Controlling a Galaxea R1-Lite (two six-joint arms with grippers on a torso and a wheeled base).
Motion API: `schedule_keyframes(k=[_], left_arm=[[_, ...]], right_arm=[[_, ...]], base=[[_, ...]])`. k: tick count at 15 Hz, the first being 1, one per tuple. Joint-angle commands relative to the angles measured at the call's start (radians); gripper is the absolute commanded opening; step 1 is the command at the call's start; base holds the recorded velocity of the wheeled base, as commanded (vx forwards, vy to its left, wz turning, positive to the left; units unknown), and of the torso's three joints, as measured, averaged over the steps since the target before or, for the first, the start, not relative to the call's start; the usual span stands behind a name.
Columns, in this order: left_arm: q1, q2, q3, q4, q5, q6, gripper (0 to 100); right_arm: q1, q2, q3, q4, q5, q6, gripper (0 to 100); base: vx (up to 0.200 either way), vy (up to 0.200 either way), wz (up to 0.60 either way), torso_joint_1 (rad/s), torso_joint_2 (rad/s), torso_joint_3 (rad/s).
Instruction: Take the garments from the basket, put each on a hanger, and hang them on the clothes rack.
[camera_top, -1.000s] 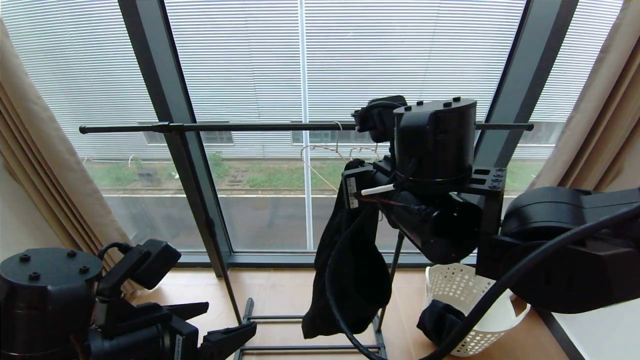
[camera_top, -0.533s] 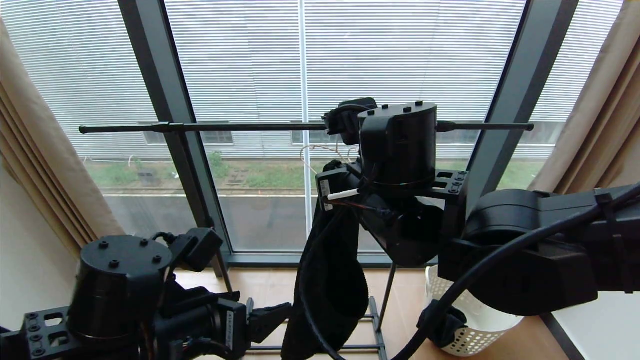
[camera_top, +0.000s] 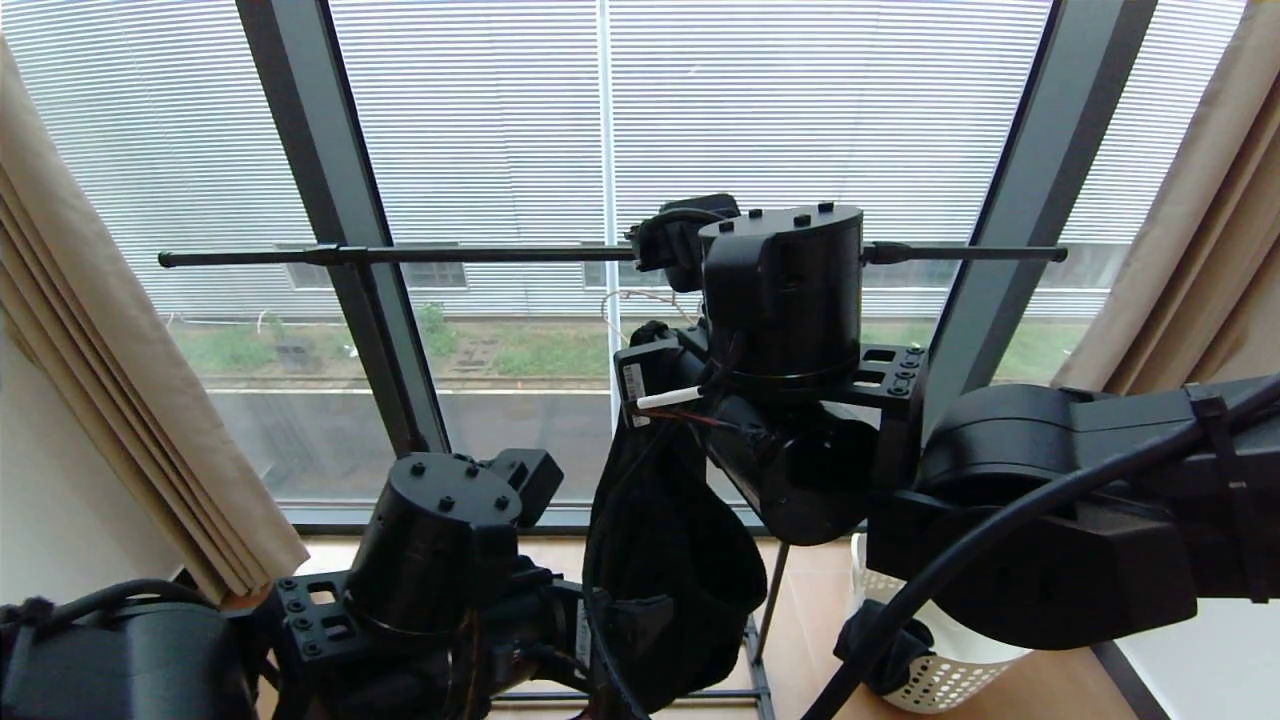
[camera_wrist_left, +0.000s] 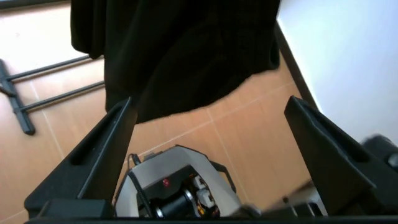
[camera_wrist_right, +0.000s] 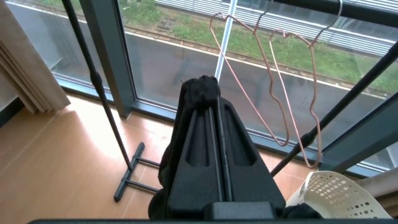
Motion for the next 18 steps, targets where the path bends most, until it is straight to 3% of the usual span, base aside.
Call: schedule_keyframes(k=[1, 8, 18], left_arm=[[-0.011, 0.106, -0.066, -0.013, 0.045, -0.004, 100], [0.029, 0.141, -0.103, -0.013, 0.104, -0.025, 100], [0.084, 0.147, -0.009, -0.015, 0.147, -0.033, 100]], right_arm=[[0.002, -0.004, 0.001, 0.000, 0.000, 0.000, 0], [0.012, -0.027, 0.004, 0.000, -0.016, 0.001, 0], [-0.034, -0.164, 0.080, 0.002, -0.014, 0.003, 0]], base=[[0.000, 0.000, 0.00, 0.000, 0.00, 0.000], [0.000, 0.000, 0.00, 0.000, 0.00, 0.000], [0.000, 0.000, 0.00, 0.000, 0.00, 0.000]])
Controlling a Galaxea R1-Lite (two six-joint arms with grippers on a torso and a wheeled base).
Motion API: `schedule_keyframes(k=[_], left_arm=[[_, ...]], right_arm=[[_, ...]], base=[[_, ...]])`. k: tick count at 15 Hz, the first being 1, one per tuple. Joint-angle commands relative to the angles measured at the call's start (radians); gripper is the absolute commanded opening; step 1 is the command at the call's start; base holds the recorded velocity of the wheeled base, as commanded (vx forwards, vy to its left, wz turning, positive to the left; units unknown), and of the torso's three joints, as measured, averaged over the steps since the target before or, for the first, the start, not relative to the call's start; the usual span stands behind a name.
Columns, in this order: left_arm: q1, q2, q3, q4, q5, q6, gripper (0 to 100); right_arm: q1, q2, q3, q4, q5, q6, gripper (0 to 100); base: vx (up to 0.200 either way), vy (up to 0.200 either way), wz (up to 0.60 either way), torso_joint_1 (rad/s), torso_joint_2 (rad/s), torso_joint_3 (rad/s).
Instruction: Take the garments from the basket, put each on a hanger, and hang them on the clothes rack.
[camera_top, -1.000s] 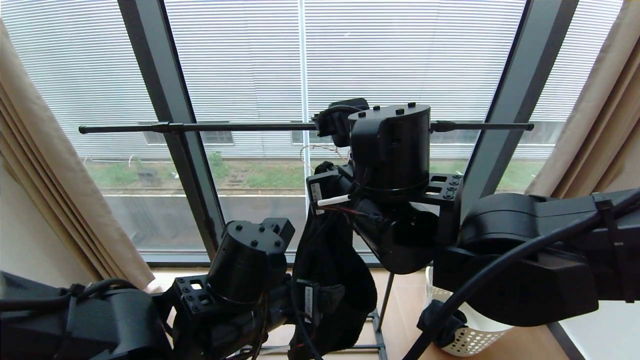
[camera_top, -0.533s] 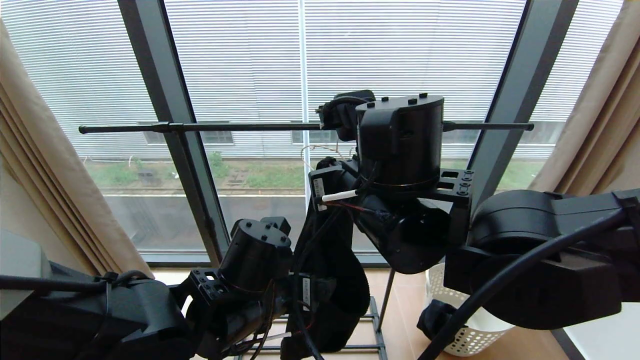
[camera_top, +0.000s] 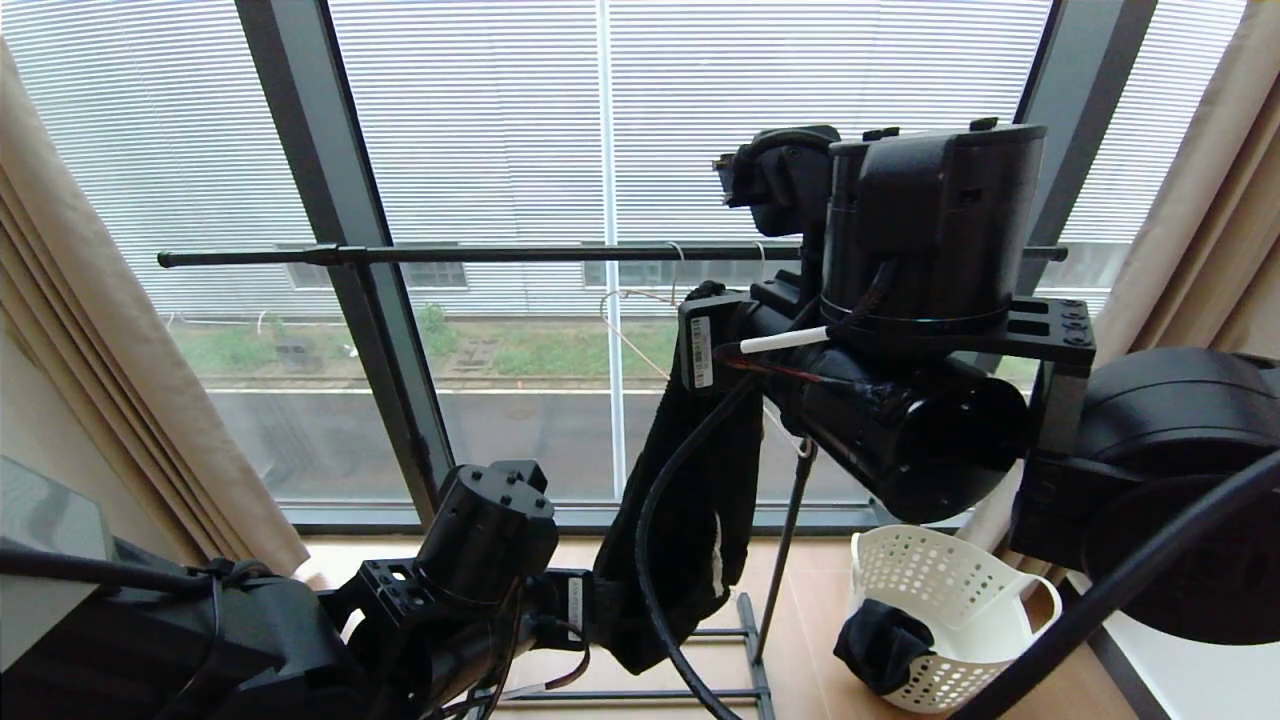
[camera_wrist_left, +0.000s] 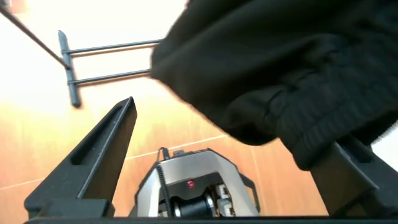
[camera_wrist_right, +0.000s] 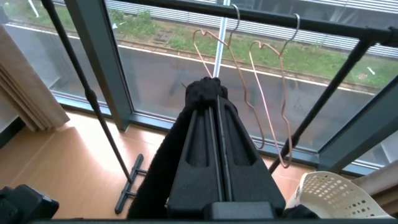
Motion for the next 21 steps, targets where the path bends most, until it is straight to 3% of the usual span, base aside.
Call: schedule_keyframes(k=[1, 3, 4, 9, 12, 13, 16, 17, 19, 21], left_arm=[[0.001, -0.002, 0.008, 0.000, 0.002, -0.001, 100], [-0.004, -0.006, 0.025, 0.000, 0.007, -0.005, 100], [-0.007, -0.007, 0.034, -0.002, 0.015, -0.005, 0], [-0.036, -0.147, 0.066, 0.006, 0.033, 0.001, 0], [-0.001, -0.199, 0.031, 0.047, 0.036, 0.069, 0], [0.033, -0.239, -0.042, 0.178, 0.039, 0.099, 0], [0.061, -0.286, -0.199, 0.451, 0.033, 0.099, 0], [0.065, -0.288, -0.279, 0.566, 0.027, 0.101, 0], [0.071, -0.285, -0.331, 0.624, 0.027, 0.142, 0], [0.113, -0.286, -0.365, 0.626, 0.007, 0.260, 0]], right_arm=[[-0.013, -0.043, 0.021, -0.001, 0.000, 0.000, 0], [-0.034, -0.074, 0.046, -0.002, 0.002, 0.000, 0], [-0.042, -0.085, 0.052, -0.002, 0.002, 0.000, 0], [-0.128, -0.162, 0.138, -0.008, 0.006, 0.000, 0], [-0.162, -0.211, 0.199, 0.009, 0.026, -0.009, 0], [-0.208, -0.263, 0.274, 0.050, 0.120, -0.071, 0], [-0.263, -0.320, 0.374, 0.068, 0.283, -0.101, 0], [-0.292, -0.350, 0.434, 0.110, 0.376, -0.129, 0], [-0.324, -0.366, 0.494, 0.117, 0.526, -0.141, 0], [-0.326, -0.367, 0.497, 0.119, 0.536, -0.174, 0]], base=[[0.000, 0.000, 0.00, 0.000, 0.00, 0.000], [0.000, 0.000, 0.00, 0.000, 0.00, 0.000], [0.000, 0.000, 0.00, 0.000, 0.00, 0.000], [0.000, 0.000, 0.00, 0.000, 0.00, 0.000], [0.000, 0.000, 0.00, 0.000, 0.00, 0.000], [0.000, 0.000, 0.00, 0.000, 0.00, 0.000], [0.000, 0.000, 0.00, 0.000, 0.00, 0.000], [0.000, 0.000, 0.00, 0.000, 0.00, 0.000], [0.000, 0.000, 0.00, 0.000, 0.00, 0.000], [0.000, 0.000, 0.00, 0.000, 0.00, 0.000]])
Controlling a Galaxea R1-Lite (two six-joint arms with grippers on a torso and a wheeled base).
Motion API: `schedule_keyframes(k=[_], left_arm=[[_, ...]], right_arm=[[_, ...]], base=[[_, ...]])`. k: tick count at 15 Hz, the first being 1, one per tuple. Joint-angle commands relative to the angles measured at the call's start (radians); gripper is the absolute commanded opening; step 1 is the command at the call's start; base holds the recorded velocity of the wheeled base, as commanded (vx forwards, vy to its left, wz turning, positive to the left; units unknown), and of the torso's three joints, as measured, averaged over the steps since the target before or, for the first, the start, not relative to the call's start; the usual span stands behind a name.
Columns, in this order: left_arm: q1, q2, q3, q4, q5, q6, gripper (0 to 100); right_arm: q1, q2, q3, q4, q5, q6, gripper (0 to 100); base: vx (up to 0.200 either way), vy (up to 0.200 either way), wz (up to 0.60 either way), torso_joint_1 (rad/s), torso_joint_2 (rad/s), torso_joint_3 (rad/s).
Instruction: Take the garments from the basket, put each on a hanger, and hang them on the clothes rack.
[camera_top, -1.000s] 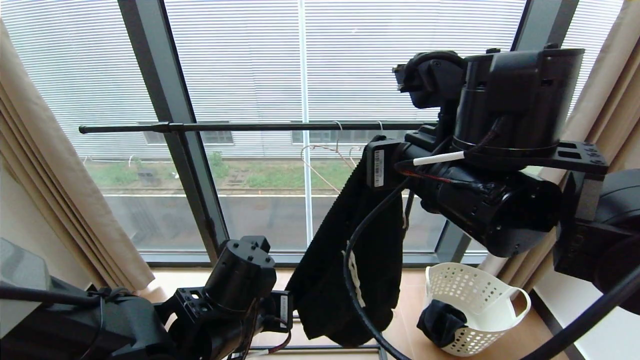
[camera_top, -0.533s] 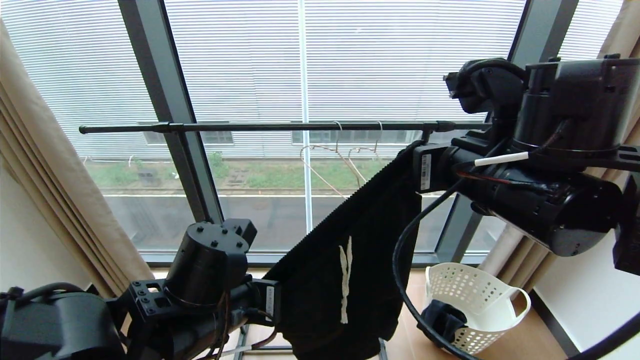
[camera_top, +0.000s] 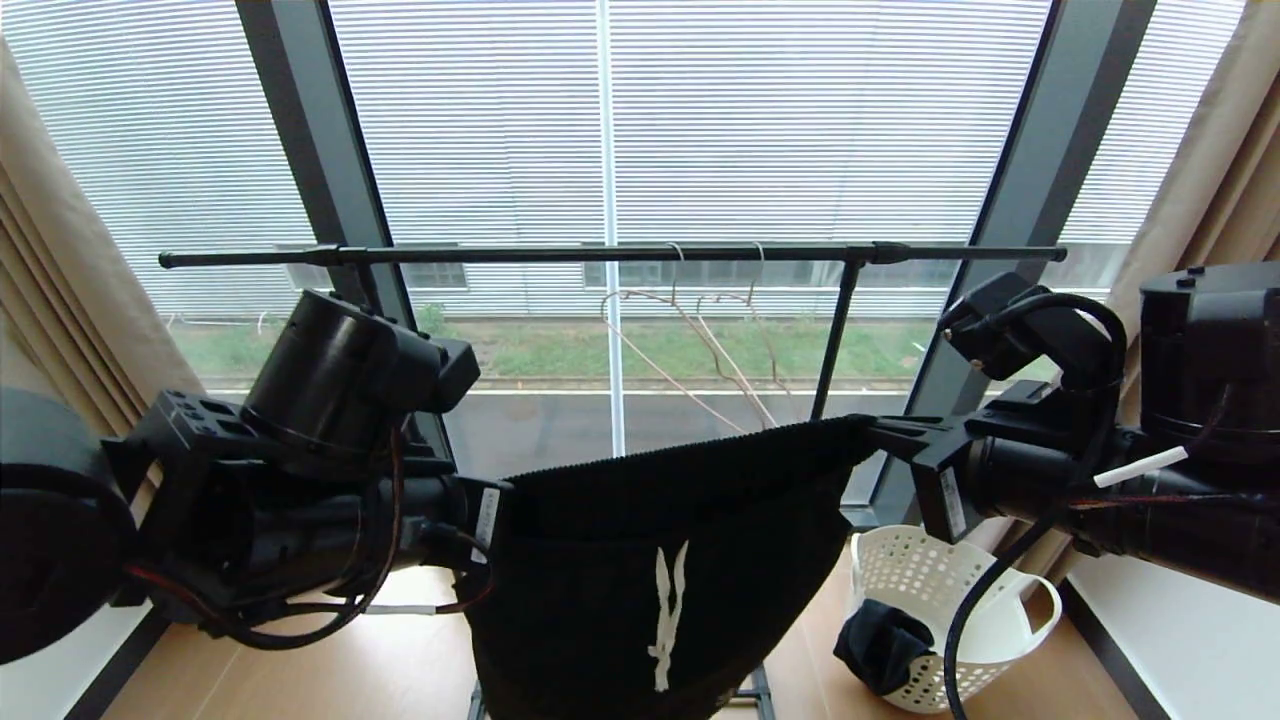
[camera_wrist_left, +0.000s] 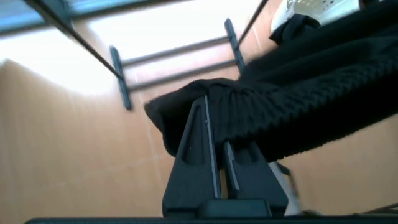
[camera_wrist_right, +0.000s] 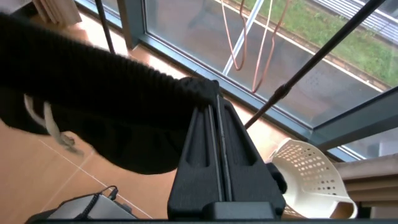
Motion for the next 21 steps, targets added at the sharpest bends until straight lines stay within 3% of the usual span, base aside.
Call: schedule_keyframes(k=[1, 3, 5, 10, 12, 15, 21], left_arm=[[0.032, -0.011, -0.052, 0.005, -0.020, 0.048, 0], [0.055, -0.011, -0.157, 0.114, -0.041, 0.128, 0], [0.055, 0.004, -0.230, 0.226, -0.086, 0.131, 0], [0.056, 0.081, -0.307, 0.226, -0.095, 0.132, 0], [0.056, 0.165, -0.450, 0.232, -0.109, 0.134, 0], [0.056, 0.245, -0.594, 0.273, -0.110, 0.138, 0], [0.025, 0.366, -0.861, 0.381, -0.110, 0.138, 0]], right_arm=[[-0.008, -0.014, 0.010, 0.000, 0.004, -0.003, 0], [-0.008, 0.004, 0.004, -0.011, 0.002, -0.002, 0], [-0.008, 0.015, -0.012, -0.009, 0.000, 0.000, 0], [0.000, 0.004, 0.008, 0.021, -0.006, -0.008, 0], [0.047, -0.014, 0.028, 0.104, -0.006, -0.071, 0], [0.131, -0.025, 0.079, 0.109, -0.004, -0.123, 0], [0.372, -0.008, 0.107, 0.110, 0.008, -0.091, 0]], base=[[0.000, 0.000, 0.00, 0.000, 0.00, 0.000], [0.000, 0.000, 0.00, 0.000, 0.00, 0.000], [0.000, 0.000, 0.00, 0.000, 0.00, 0.000], [0.000, 0.000, 0.00, 0.000, 0.00, 0.000], [0.000, 0.000, 0.00, 0.000, 0.00, 0.000], [0.000, 0.000, 0.00, 0.000, 0.00, 0.000], [0.000, 0.000, 0.00, 0.000, 0.00, 0.000]])
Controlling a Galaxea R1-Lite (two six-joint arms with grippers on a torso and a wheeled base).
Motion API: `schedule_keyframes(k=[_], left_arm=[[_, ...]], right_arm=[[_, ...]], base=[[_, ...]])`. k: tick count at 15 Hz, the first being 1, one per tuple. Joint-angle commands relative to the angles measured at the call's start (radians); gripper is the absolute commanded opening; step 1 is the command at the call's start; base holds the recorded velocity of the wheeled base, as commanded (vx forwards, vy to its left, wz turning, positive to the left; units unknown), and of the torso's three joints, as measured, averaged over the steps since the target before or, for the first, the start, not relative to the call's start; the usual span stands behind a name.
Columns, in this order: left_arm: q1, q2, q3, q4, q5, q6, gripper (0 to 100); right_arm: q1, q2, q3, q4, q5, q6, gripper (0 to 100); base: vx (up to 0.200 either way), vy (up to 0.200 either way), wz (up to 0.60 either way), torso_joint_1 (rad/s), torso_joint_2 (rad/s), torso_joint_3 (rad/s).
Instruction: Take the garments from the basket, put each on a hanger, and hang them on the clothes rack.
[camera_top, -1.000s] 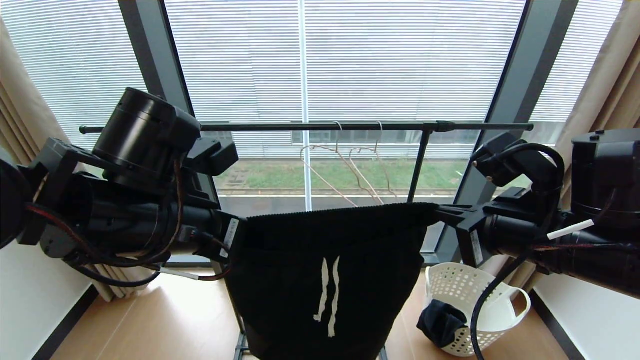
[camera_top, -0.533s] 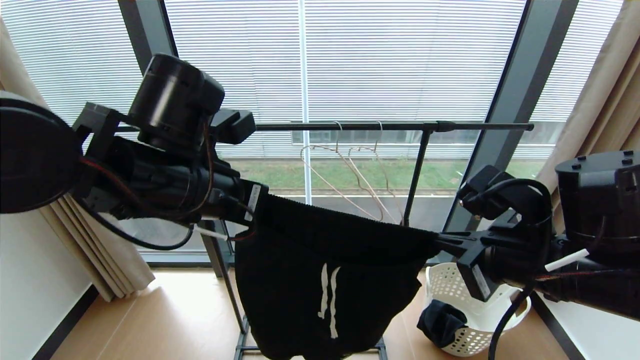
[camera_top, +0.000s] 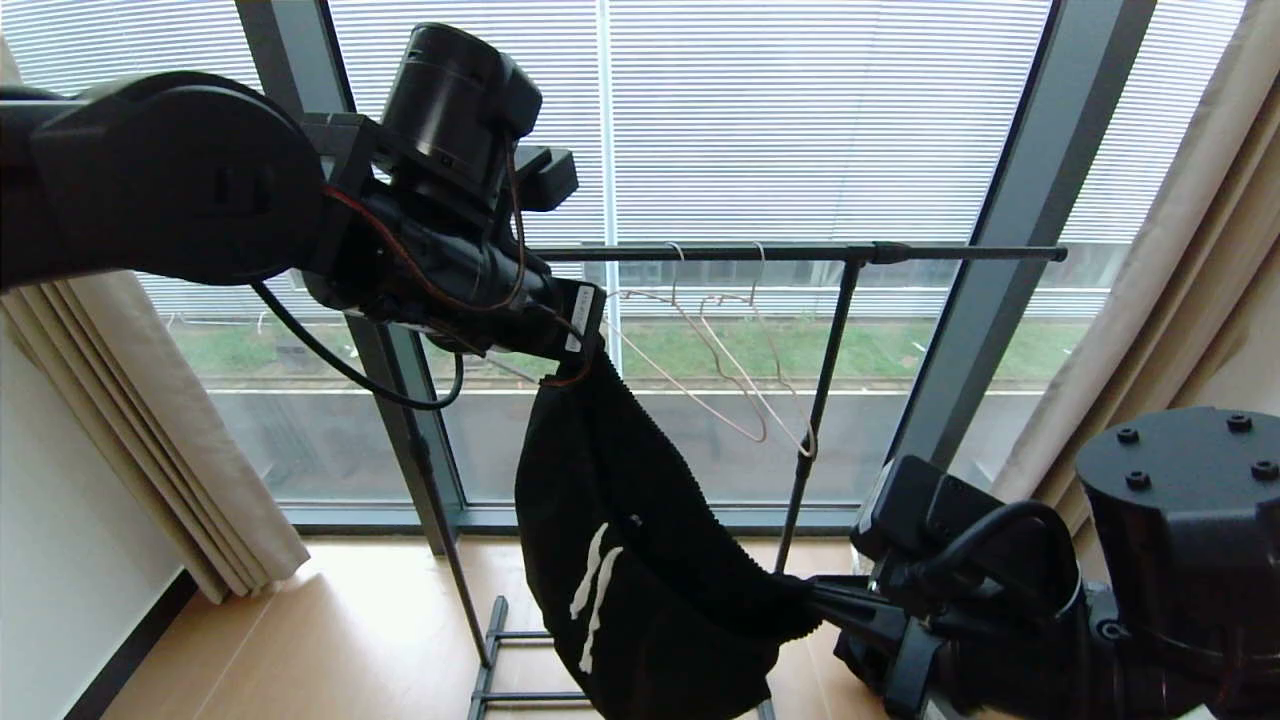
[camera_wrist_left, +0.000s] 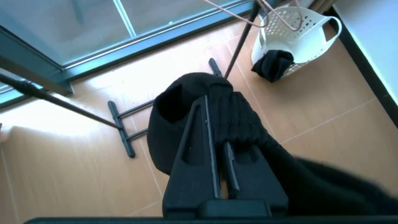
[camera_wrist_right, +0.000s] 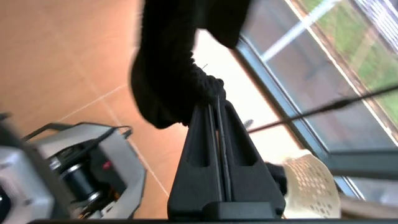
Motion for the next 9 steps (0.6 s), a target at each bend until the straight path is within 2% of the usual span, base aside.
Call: schedule_keyframes(k=[1, 2, 4, 5, 6, 9], left_arm=[[-0.021, 0.077, -0.109, 0.040, 0.000, 0.000, 0], [-0.023, 0.081, -0.121, 0.047, 0.000, 0.000, 0], [-0.037, 0.113, -0.190, 0.056, 0.000, 0.000, 0], [-0.038, 0.120, -0.204, 0.057, 0.000, 0.000, 0], [-0.040, 0.126, -0.210, 0.056, 0.000, 0.000, 0], [-0.046, 0.139, -0.217, 0.057, 0.002, 0.000, 0]], right_arm=[[0.076, 0.024, 0.008, -0.003, 0.002, 0.019, 0], [0.085, 0.032, 0.008, -0.007, 0.002, 0.029, 0], [0.144, 0.073, -0.013, -0.015, 0.001, 0.133, 0], [0.165, 0.084, -0.019, -0.017, 0.002, 0.156, 0], [0.174, 0.098, -0.027, -0.017, 0.002, 0.167, 0], [0.220, 0.148, -0.079, -0.018, 0.001, 0.288, 0]], base=[[0.000, 0.000, 0.00, 0.000, 0.00, 0.000], [0.000, 0.000, 0.00, 0.000, 0.00, 0.000], [0.000, 0.000, 0.00, 0.000, 0.00, 0.000], [0.000, 0.000, 0.00, 0.000, 0.00, 0.000], [0.000, 0.000, 0.00, 0.000, 0.00, 0.000], [0.000, 0.000, 0.00, 0.000, 0.00, 0.000]])
